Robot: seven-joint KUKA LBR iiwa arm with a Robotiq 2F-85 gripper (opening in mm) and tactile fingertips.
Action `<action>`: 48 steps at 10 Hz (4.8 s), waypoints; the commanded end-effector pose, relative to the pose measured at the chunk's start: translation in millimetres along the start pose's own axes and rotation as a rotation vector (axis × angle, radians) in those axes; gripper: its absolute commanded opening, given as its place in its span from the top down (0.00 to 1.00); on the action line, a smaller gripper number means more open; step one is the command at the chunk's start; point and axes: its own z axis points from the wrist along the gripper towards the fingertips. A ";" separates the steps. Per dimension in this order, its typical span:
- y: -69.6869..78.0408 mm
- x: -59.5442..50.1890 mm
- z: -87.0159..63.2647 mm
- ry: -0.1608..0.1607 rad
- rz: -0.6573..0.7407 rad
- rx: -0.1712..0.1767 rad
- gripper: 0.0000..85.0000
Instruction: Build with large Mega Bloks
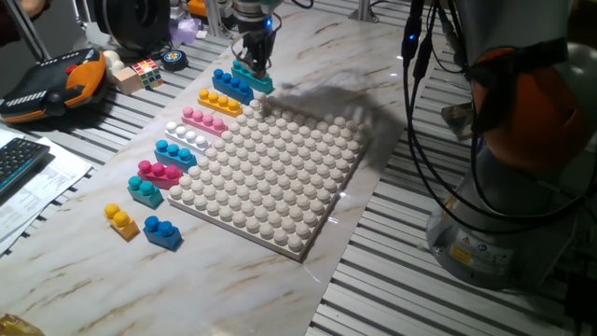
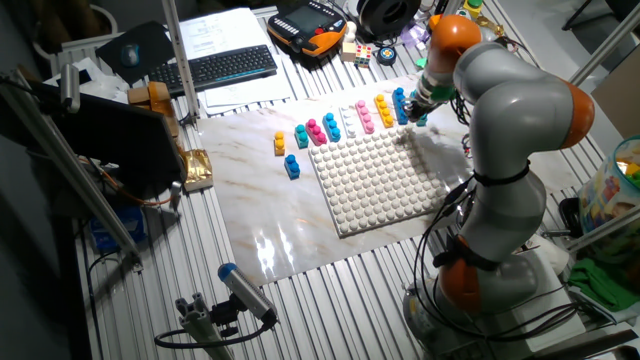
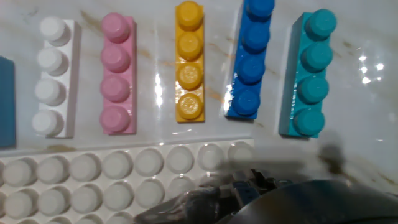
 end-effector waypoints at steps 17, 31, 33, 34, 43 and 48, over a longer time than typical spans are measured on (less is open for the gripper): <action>-30.3 -18.3 12.8 -0.007 0.045 -0.013 0.98; -68.4 -61.0 45.3 -0.018 -0.002 -0.041 0.44; -70.2 -63.3 49.8 -0.018 -0.011 -0.044 0.44; -70.5 -63.7 51.7 -0.018 -0.013 -0.044 0.44; -71.7 -73.1 70.7 -0.022 -0.032 -0.056 0.44; -72.0 -74.3 77.7 -0.024 -0.042 -0.059 0.47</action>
